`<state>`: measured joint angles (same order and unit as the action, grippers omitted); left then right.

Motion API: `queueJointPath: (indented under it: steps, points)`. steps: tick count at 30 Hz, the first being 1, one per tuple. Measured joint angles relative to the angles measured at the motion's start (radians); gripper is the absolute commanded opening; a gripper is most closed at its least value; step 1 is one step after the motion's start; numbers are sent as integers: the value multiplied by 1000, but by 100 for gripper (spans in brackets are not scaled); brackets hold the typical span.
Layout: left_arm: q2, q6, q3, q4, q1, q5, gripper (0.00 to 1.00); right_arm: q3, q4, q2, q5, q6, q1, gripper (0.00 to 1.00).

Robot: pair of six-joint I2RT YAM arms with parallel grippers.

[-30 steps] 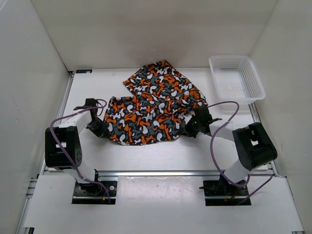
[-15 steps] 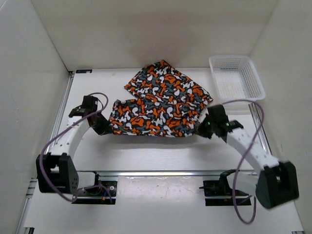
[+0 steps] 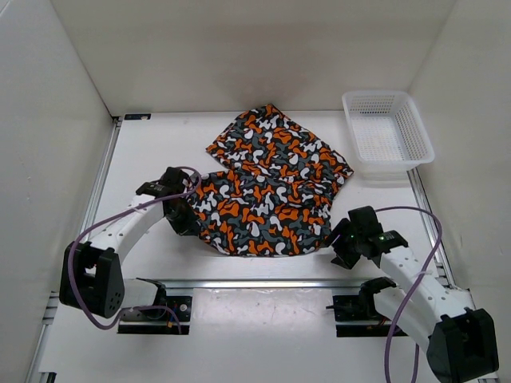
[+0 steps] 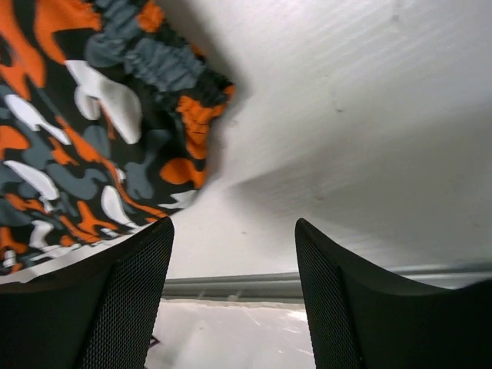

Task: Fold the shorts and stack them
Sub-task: Fold the shorts

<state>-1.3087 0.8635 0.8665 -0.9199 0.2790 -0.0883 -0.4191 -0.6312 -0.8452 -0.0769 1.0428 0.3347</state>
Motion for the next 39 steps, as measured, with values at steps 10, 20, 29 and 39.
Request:
queueJointPath:
  steps: [10, 20, 29, 39]
  points:
    - [-4, 18, 8, 4, 18, 20, 10, 35, 288, -200, -27, 56, 0, 29]
    - [5, 0, 272, -121, -12, 69, 10, -399, 129, -318, 143, -153, 0, 0]
    - [108, -44, 943, -200, -74, 177, 10, -1075, -126, -276, 97, -462, 0, 0]
    - [403, -91, 1279, -187, -63, 159, 10, -1487, -261, -122, -273, -621, 21, 0]
